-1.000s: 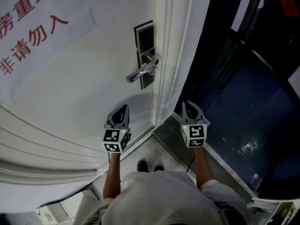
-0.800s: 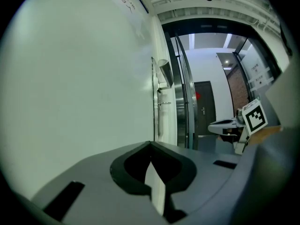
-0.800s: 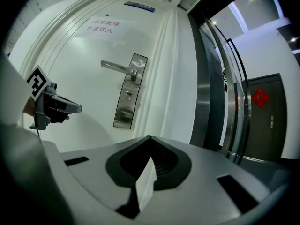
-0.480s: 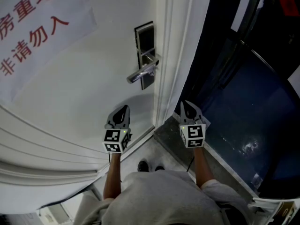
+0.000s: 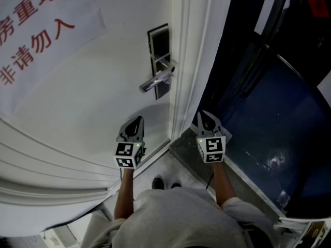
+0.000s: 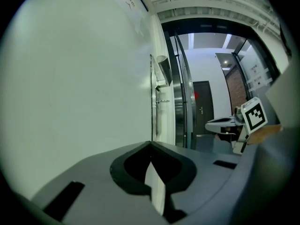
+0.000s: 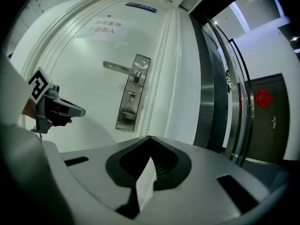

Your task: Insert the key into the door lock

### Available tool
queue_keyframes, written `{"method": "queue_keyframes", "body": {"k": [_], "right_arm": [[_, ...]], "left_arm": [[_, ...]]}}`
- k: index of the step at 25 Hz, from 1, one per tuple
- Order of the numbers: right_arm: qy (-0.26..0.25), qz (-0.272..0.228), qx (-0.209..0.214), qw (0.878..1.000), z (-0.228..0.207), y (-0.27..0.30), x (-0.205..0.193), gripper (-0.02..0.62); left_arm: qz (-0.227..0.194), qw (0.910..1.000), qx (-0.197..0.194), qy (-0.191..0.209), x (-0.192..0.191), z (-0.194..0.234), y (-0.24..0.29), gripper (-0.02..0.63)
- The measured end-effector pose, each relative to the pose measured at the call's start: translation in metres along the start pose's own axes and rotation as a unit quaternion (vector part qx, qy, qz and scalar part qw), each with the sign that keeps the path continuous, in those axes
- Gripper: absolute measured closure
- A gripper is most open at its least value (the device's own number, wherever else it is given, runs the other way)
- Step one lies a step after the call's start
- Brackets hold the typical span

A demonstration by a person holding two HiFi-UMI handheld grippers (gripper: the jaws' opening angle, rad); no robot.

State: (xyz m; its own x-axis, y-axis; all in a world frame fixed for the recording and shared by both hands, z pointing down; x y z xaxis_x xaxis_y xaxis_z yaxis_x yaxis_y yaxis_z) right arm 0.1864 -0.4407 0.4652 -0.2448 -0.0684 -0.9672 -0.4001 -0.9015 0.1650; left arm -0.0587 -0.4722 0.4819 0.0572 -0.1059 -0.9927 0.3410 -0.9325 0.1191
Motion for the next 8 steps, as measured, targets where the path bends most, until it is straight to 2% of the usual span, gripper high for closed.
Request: {"method": "queue_keyframes", "body": {"k": [8], "right_arm": [[-0.005,-0.002,0.001,1.000,0.0014,0.0023,0.0020,0.574]], "left_arm": [[-0.001,1.0000,-0.001,-0.001,0.0003,0.0001,0.0019,0.589]]}}
Point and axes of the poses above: the fingertips, and each gripper's own axes: y forward along the fingers, z to its left, x out of its top, the point moved 3 cm from there along -y, backward along the fingers, and after that the axes turned 14 degrees about x, right-handed, at the moved point
